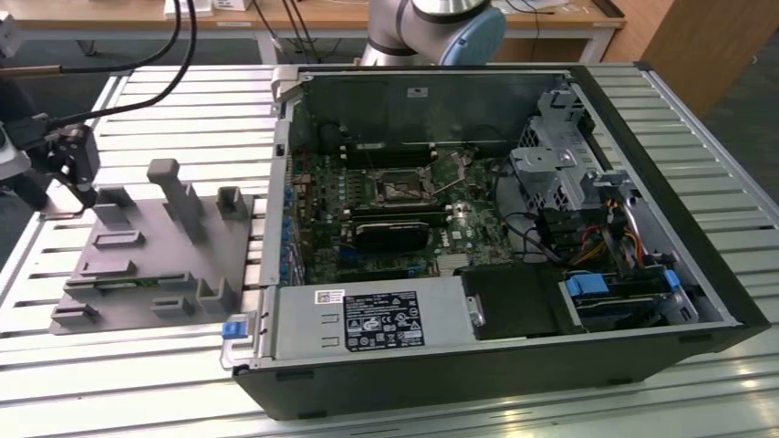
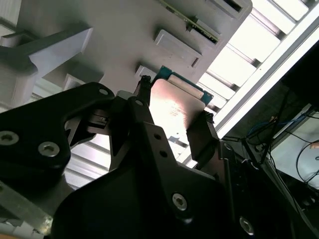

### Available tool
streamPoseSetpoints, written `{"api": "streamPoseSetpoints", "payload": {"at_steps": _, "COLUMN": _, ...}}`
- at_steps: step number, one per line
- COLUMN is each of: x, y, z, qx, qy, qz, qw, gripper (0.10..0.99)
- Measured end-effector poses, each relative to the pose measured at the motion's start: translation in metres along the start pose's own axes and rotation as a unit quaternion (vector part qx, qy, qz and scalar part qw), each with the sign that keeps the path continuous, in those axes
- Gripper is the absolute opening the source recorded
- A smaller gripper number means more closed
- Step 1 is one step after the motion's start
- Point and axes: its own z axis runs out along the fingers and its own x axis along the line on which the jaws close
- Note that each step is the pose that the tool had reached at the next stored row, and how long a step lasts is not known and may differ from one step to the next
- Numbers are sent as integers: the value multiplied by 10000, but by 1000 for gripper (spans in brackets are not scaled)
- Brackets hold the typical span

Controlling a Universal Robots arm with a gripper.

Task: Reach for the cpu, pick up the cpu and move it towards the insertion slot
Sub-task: 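Pick up the cpu and move it towards the insertion slot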

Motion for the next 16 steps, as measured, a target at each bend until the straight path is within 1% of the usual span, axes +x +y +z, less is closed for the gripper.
{"api": "streamPoseSetpoints", "payload": {"at_steps": 7, "x": 0, "y": 5, "z": -131, "qx": 0, "qy": 0, "qz": 0, "qw": 10000, "gripper": 541}}
{"api": "streamPoseSetpoints", "payload": {"at_steps": 10, "x": 0, "y": 8, "z": -220, "qx": 0, "qy": 0, "qz": 0, "qw": 10000, "gripper": 541}}
{"api": "streamPoseSetpoints", "payload": {"at_steps": 16, "x": 0, "y": 12, "z": -339, "qx": 0, "qy": 0, "qz": 0, "qw": 10000, "gripper": 541}}
